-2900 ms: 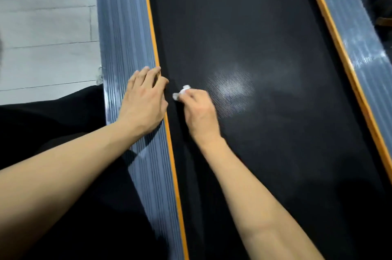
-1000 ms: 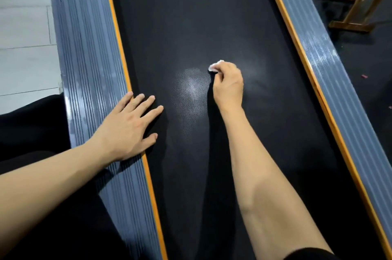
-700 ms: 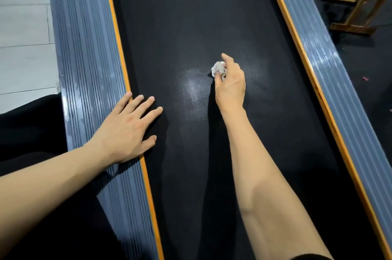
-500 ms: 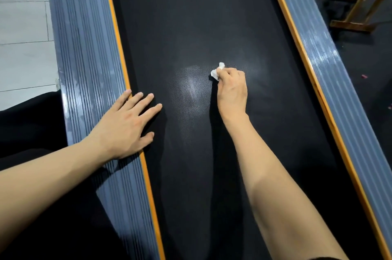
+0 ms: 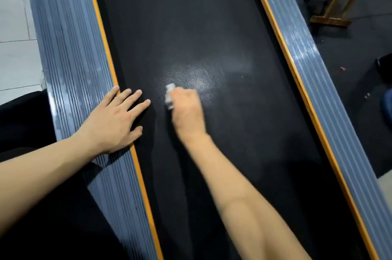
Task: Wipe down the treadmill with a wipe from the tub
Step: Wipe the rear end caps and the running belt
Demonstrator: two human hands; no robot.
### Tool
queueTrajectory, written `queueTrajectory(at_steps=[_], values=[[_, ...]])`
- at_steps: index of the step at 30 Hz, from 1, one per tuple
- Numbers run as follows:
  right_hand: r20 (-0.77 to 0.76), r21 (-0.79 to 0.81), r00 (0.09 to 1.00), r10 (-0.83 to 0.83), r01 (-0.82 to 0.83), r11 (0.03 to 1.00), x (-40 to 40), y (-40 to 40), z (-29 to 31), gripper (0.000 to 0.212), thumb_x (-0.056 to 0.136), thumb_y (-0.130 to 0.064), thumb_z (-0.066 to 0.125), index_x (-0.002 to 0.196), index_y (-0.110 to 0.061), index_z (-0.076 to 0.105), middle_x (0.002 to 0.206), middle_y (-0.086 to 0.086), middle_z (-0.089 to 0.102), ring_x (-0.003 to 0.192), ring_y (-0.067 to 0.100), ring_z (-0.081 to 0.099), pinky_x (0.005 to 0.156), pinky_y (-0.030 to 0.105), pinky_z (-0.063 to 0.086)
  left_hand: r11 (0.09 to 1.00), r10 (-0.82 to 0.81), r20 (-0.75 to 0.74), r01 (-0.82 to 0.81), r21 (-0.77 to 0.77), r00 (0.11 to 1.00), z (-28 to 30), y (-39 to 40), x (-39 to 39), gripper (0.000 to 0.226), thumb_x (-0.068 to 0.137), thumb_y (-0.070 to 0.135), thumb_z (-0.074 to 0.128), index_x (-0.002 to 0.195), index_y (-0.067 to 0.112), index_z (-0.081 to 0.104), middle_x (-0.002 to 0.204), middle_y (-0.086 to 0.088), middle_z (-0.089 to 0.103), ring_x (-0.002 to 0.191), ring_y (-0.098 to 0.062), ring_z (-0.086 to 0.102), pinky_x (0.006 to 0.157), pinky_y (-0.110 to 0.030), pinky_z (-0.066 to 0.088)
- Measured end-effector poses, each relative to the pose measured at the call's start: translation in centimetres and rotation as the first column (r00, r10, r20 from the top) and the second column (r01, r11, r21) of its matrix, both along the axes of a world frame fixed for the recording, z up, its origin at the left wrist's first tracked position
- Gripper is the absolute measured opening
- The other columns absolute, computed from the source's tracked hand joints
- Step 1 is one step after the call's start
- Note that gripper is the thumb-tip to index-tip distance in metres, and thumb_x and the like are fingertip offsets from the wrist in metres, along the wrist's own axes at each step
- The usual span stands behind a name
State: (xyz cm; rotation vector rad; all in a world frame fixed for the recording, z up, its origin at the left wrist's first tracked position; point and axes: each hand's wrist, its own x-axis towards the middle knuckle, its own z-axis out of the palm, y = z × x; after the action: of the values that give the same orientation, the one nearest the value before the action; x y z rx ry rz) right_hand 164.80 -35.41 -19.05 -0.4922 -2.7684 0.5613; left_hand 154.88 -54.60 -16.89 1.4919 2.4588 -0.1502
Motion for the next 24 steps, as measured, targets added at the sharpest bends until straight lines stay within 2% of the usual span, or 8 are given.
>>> queueTrajectory(at_steps=[2,4,6,9,14,18,21,24], values=[[0.012,0.08,0.966,0.259,-0.259,0.962,1.3,-1.7,-0.5,0.022,0.104,-0.014,0.05,0.115,-0.008,0.069,0.099,0.005,0.067,0.085,0.028,0.06,0.079,0.039,0.048,1.0,-0.013,-0.006,0.013,-0.009,1.0,0.0,-0.2,-0.1,0.077,0.087,0.057,0.032,0.152,0.017,0.046,0.155,-0.017,0.045,0.146,-0.037,0.039,0.126,-0.041,-0.006],[-0.036,0.139,0.962,0.269,-0.262,0.955,2.1,2.8,-0.6,0.021,0.104,-0.02,0.054,0.114,-0.013,0.071,0.097,0.002,0.07,0.082,0.026,0.063,0.075,0.042,0.05,1.0,-0.018,-0.009,0.018,-0.01,1.0,0.0,-0.3,-0.3,0.077,0.088,0.056,0.032,0.153,0.018,0.045,0.156,-0.017,0.045,0.146,-0.037,0.038,0.126,-0.041,-0.006],[-0.006,0.122,0.999,-0.036,0.037,0.992,3.8,10.3,0.3,0.016,0.1,-0.013,0.058,0.102,-0.014,0.074,0.09,0.006,0.07,0.081,0.029,0.066,0.076,0.042,0.053,1.0,-0.02,-0.001,0.02,-0.004,1.0,-0.1,-0.4,-0.4,0.077,0.088,0.056,0.032,0.154,0.018,0.043,0.157,-0.016,0.042,0.148,-0.036,0.037,0.126,-0.042,-0.004],[0.137,0.05,0.843,-0.52,0.519,0.854,8.8,20.6,2.0,0.03,0.092,-0.004,0.052,0.113,-0.012,0.072,0.11,0.017,0.069,0.106,0.035,0.062,0.091,0.032,0.047,1.0,-0.002,-0.014,0.002,-0.019,1.0,-0.3,-0.2,-0.1,0.078,0.088,0.058,0.03,0.155,0.019,0.041,0.159,-0.015,0.04,0.149,-0.035,0.034,0.127,-0.049,0.006],[-0.007,-0.149,0.673,-0.739,0.73,0.667,7.8,20.8,1.2,0.022,0.101,-0.016,0.053,0.111,-0.016,0.072,0.109,0.002,0.071,0.102,0.018,0.062,0.075,0.004,0.038,1.0,0.024,-0.007,-0.024,-0.017,1.0,-0.2,0.1,0.2,0.078,0.089,0.058,0.031,0.153,0.016,0.045,0.157,-0.017,0.043,0.147,-0.038,0.037,0.125,-0.054,0.013],[-0.089,-0.224,0.745,-0.661,0.632,0.742,4.7,19.1,0.7,0.027,0.096,-0.016,0.055,0.117,-0.022,0.072,0.115,-0.004,0.07,0.107,0.014,0.063,0.095,0.021,0.046,0.999,0.027,-0.008,-0.027,-0.022,1.0,-0.5,0.1,0.2,0.077,0.089,0.058,0.031,0.154,0.017,0.044,0.158,-0.016,0.041,0.148,-0.037,0.036,0.125,-0.054,0.014],[-0.142,-0.15,0.853,-0.503,0.484,0.862,2.5,16.4,0.0,0.027,0.088,-0.002,0.055,0.101,-0.014,0.076,0.104,0.0,0.074,0.097,0.021,0.063,0.088,0.017,0.039,0.999,0.041,-0.009,-0.042,-0.018,0.999,-0.6,0.2,0.4,0.077,0.089,0.059,0.032,0.153,0.017,0.045,0.158,-0.015,0.042,0.148,-0.037,0.036,0.125,-0.055,0.015],[-0.229,-0.063,0.935,-0.271,0.264,0.962,0.2,11.0,-0.5,0.018,0.086,0.005,0.058,0.086,-0.008,0.071,0.086,0.004,0.073,0.082,0.02,0.059,0.082,0.029,0.043,0.998,0.059,-0.002,-0.059,-0.016,0.998,-0.6,0.4,0.4,0.077,0.089,0.059,0.032,0.152,0.018,0.046,0.157,-0.014,0.043,0.147,-0.036,0.037,0.125,-0.055,0.014]])
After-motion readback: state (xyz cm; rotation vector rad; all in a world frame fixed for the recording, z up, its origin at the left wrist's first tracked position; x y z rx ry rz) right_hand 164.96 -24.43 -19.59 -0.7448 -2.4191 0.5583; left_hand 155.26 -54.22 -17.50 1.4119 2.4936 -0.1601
